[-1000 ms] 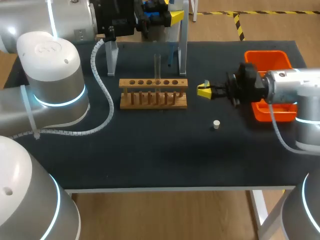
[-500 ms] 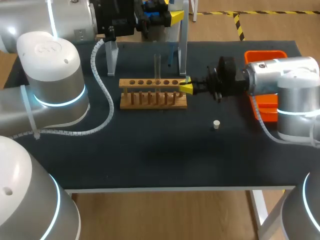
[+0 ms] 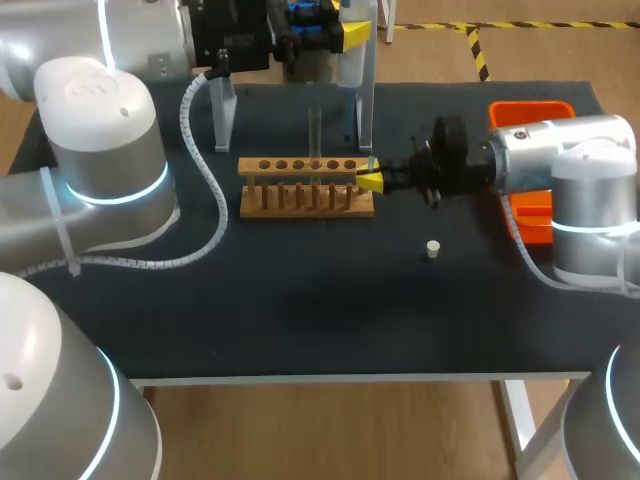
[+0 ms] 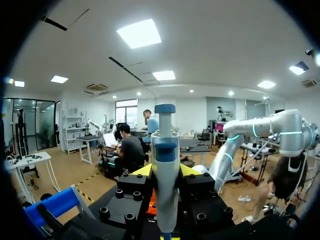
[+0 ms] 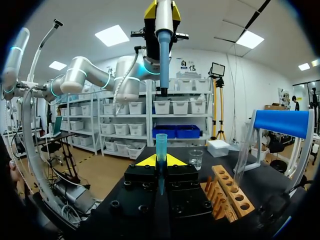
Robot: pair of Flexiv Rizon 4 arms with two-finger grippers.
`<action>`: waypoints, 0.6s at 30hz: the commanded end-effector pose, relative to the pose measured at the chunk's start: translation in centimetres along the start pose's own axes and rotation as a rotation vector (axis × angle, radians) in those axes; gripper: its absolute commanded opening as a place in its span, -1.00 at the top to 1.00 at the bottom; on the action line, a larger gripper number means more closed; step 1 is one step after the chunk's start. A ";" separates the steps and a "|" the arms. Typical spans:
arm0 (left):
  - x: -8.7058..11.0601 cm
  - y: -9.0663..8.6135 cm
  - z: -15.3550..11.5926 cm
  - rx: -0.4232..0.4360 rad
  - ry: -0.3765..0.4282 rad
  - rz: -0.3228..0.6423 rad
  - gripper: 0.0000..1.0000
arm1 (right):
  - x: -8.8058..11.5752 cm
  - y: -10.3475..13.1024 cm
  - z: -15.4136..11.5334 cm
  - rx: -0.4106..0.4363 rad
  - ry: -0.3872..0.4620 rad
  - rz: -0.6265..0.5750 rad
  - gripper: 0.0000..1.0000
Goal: Invert the test tube, pick up the pipette, mount the tip to pipette, aspirate from beaker and dispense into the tube, eject the tip, return the pipette, and cap with the stopper.
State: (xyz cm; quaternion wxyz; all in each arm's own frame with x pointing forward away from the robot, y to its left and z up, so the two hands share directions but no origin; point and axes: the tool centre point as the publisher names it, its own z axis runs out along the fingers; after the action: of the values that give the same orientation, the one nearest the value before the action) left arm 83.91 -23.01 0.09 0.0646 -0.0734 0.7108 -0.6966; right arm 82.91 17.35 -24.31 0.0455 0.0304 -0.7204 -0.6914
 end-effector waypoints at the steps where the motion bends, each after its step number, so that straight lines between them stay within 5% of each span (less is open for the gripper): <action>1: -0.1 -0.1 -0.2 0.004 0.004 -0.003 1.00 | 0.1 -0.1 0.2 0.003 -0.002 -0.001 1.00; 18: -0.1 -0.1 -0.4 0.010 0.001 -0.011 1.00 | -0.3 0.1 0.9 0.022 0.002 -0.019 1.00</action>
State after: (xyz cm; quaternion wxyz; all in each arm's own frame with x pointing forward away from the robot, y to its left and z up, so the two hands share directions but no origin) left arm 83.97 -22.73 0.17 0.0617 -0.0778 0.7078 -0.6994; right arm 82.91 17.94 -24.41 0.0387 0.0378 -0.7251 -0.6865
